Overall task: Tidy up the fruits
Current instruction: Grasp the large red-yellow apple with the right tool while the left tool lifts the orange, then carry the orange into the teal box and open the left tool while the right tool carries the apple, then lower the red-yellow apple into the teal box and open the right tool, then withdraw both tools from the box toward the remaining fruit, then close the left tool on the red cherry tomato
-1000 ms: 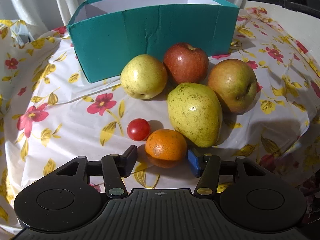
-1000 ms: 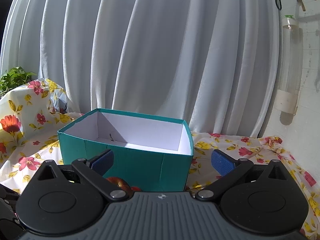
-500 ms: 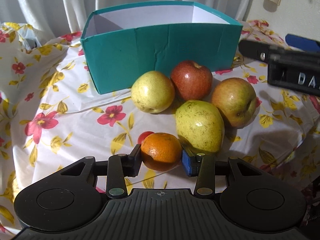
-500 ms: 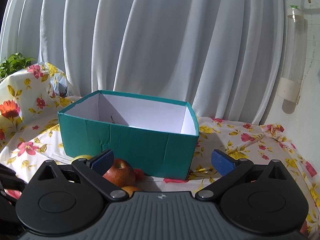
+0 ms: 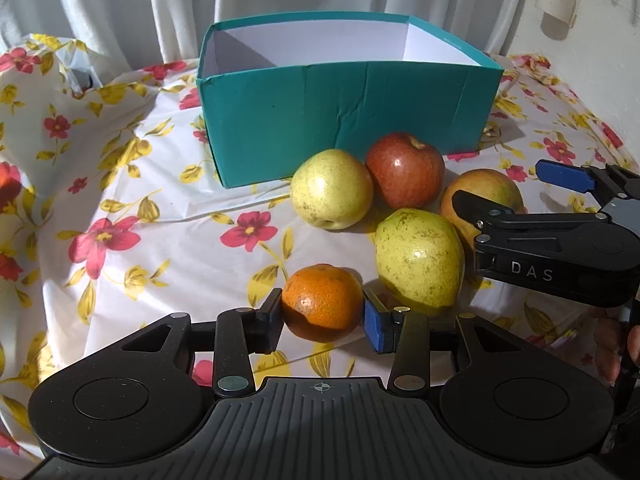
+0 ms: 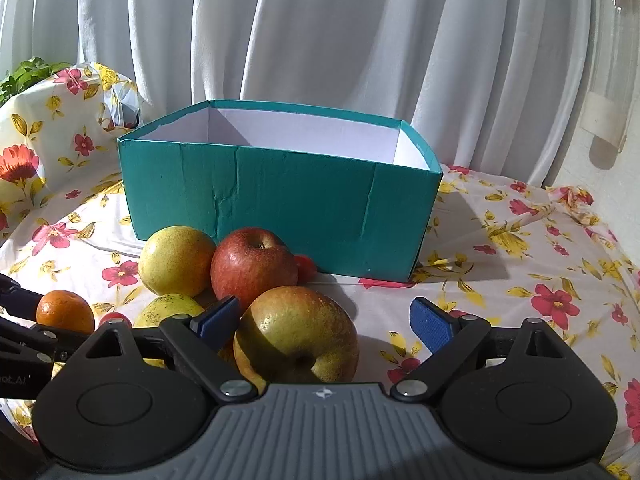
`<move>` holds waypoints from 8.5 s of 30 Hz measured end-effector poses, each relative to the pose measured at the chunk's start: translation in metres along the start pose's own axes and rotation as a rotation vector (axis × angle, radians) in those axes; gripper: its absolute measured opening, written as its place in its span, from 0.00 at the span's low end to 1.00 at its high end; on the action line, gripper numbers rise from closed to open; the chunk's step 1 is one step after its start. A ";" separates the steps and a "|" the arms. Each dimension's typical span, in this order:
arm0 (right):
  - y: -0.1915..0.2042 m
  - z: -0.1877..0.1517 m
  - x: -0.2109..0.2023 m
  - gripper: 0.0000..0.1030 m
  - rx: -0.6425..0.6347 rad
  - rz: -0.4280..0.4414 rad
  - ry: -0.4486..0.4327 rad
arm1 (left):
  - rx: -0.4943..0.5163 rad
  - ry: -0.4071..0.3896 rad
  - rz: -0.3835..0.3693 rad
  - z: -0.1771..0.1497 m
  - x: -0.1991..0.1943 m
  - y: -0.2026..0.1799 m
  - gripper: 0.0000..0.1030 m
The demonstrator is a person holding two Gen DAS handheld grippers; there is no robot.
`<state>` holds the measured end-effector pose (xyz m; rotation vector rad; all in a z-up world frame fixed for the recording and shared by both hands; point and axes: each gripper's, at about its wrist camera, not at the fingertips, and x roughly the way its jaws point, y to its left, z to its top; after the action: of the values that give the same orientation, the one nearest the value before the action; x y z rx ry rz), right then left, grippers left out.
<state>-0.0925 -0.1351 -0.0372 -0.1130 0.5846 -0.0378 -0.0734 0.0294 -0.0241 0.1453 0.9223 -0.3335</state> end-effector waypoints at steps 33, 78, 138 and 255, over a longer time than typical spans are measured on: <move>-0.026 0.010 0.018 0.68 0.220 0.071 0.066 | -0.042 -0.080 0.073 0.046 -0.019 0.015 0.43; -0.079 0.084 -0.008 0.68 0.270 -0.092 -0.184 | -0.059 -0.092 0.206 0.194 0.082 0.005 0.44; -0.038 0.122 0.063 0.68 0.124 0.027 -0.195 | -0.291 -0.103 0.328 0.098 -0.001 0.067 1.00; -0.043 0.003 -0.054 1.00 0.256 0.101 -0.236 | 0.021 0.001 0.047 0.006 0.039 -0.006 0.59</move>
<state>-0.1360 -0.1739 -0.0001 0.1595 0.3452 -0.0013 -0.0494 0.0139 -0.0517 0.1863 0.9149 -0.2996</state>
